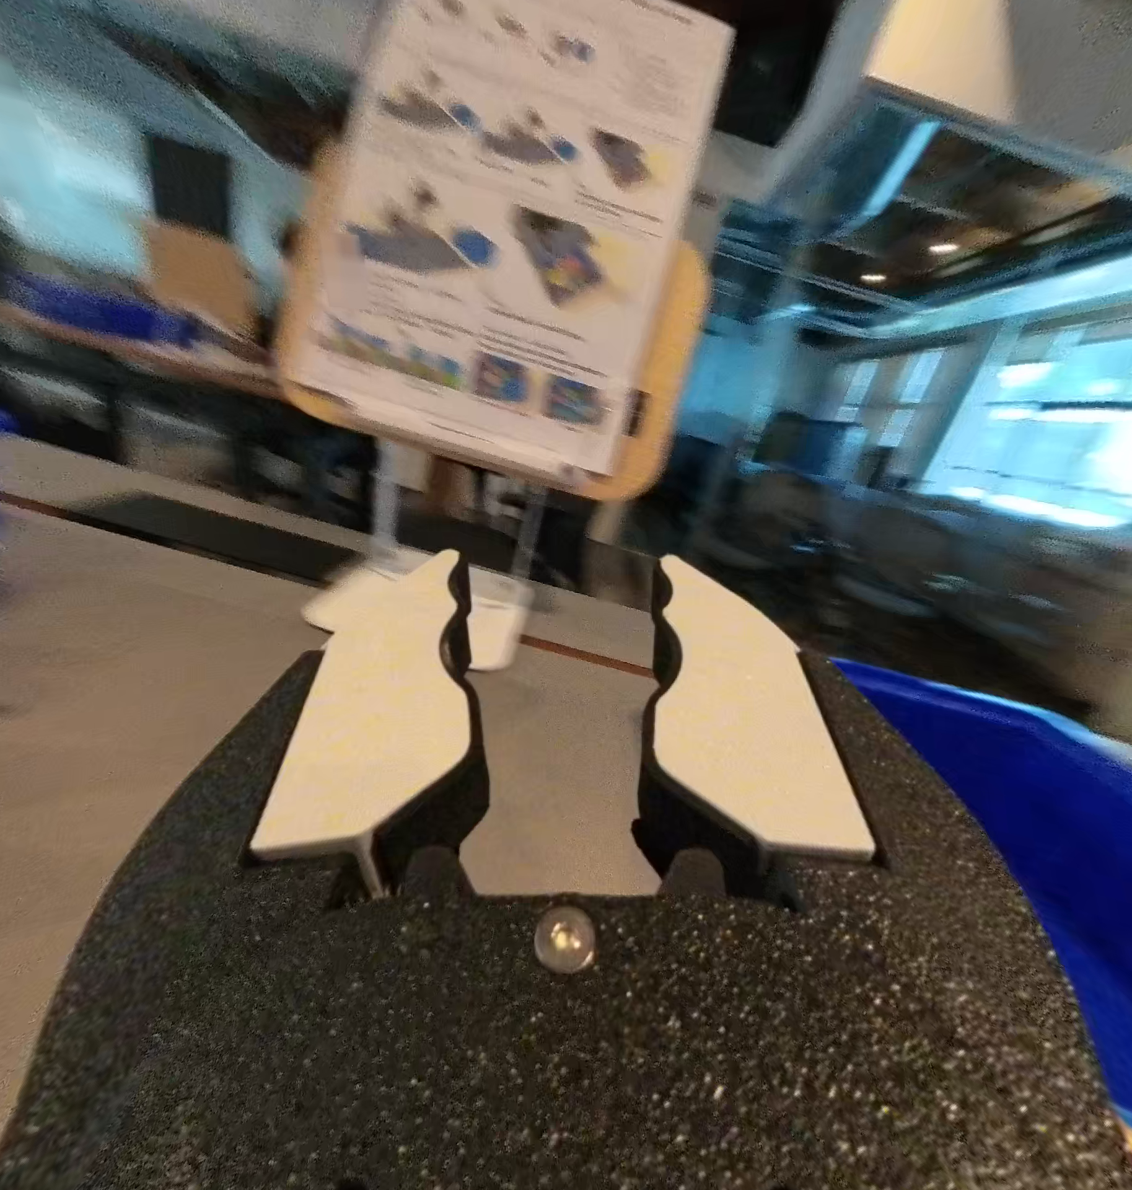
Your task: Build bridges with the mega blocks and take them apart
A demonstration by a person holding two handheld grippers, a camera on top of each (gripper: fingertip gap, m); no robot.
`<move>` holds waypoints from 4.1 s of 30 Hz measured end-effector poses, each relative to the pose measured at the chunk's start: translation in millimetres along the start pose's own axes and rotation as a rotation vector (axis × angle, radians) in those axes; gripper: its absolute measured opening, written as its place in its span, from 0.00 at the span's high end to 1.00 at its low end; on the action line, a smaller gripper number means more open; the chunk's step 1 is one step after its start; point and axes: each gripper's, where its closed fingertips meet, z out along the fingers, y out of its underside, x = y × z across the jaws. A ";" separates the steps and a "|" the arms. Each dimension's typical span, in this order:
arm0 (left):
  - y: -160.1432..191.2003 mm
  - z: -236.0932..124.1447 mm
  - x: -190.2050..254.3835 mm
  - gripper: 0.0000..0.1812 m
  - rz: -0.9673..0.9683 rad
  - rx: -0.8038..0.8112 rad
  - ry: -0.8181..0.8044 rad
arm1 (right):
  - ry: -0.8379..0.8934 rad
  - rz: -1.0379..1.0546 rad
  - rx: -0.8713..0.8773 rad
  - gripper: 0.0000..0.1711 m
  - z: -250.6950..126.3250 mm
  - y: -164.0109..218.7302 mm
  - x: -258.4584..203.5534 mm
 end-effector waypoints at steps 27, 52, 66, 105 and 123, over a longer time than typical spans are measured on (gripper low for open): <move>-14.0 -8.3 -20.5 0.66 0.248 0.051 -0.268 | -0.480 0.051 -0.001 0.77 22.4 -14.0 -136.7; -14.6 -10.1 -27.4 0.69 0.234 0.058 -0.281 | -1.388 -0.740 -0.993 0.59 171.6 31.6 -506.3; -15.9 -11.2 -27.5 0.68 0.204 0.070 -0.260 | -1.320 -0.543 -0.501 0.79 166.8 -70.0 -443.1; -15.2 -10.4 -17.8 0.57 0.135 0.093 -0.161 | -0.795 0.372 -0.059 0.82 26.8 39.0 -163.7; 2.1 0.6 16.6 0.59 0.059 -0.008 0.100 | -1.048 0.637 0.085 0.82 4.2 3.9 -169.6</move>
